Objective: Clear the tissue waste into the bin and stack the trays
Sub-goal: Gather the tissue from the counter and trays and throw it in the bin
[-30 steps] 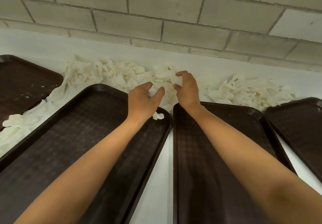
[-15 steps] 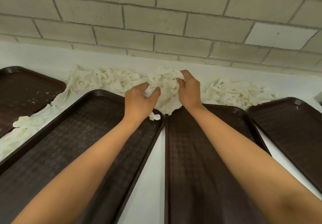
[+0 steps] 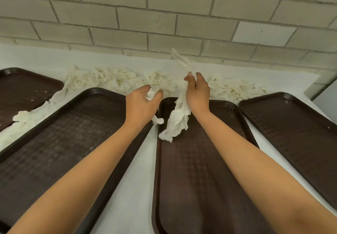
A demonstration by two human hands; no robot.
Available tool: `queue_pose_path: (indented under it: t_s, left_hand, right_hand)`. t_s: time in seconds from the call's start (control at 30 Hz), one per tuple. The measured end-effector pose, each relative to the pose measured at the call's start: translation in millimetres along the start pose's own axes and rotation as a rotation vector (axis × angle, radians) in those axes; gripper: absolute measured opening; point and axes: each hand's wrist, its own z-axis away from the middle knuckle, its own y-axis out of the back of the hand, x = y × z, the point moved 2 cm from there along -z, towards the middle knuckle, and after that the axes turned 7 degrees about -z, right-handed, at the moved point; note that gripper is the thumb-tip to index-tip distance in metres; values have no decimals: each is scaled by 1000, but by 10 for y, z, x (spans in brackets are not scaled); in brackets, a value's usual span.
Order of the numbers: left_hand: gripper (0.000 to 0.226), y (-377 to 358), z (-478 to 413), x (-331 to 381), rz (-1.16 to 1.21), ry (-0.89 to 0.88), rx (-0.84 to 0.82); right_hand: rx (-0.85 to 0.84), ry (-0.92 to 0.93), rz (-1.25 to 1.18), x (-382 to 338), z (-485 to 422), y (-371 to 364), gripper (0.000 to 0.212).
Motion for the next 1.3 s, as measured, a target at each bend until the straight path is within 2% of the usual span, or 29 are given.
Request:
queue_pose_path:
  t_s: [0.23, 0.47, 0.67, 0.83, 1.07, 1.3]
  left_hand:
    - [45, -30, 385, 192, 17, 32, 6]
    - [48, -72, 758, 366, -6, 51, 5]
    - [44, -47, 1008, 516, 14, 56, -35]
    - [47, 54, 1225, 581, 9, 37, -49]
    - [47, 248, 1645, 645, -15, 39, -66]
    - [47, 308, 2114, 805, -11, 20, -145]
  right_hand:
    - [-56, -51, -20, 36, 346, 276, 39]
    - [-20, -96, -149, -37, 681, 604, 61]
    - [-32, -29, -44, -121, 873, 837, 51]
    - [-39, -60, 59, -186, 1127, 984, 24]
    - [-37, -78, 166, -364, 1692, 1221, 31]
    - [-9, -89, 80, -544, 2225, 1540, 39]
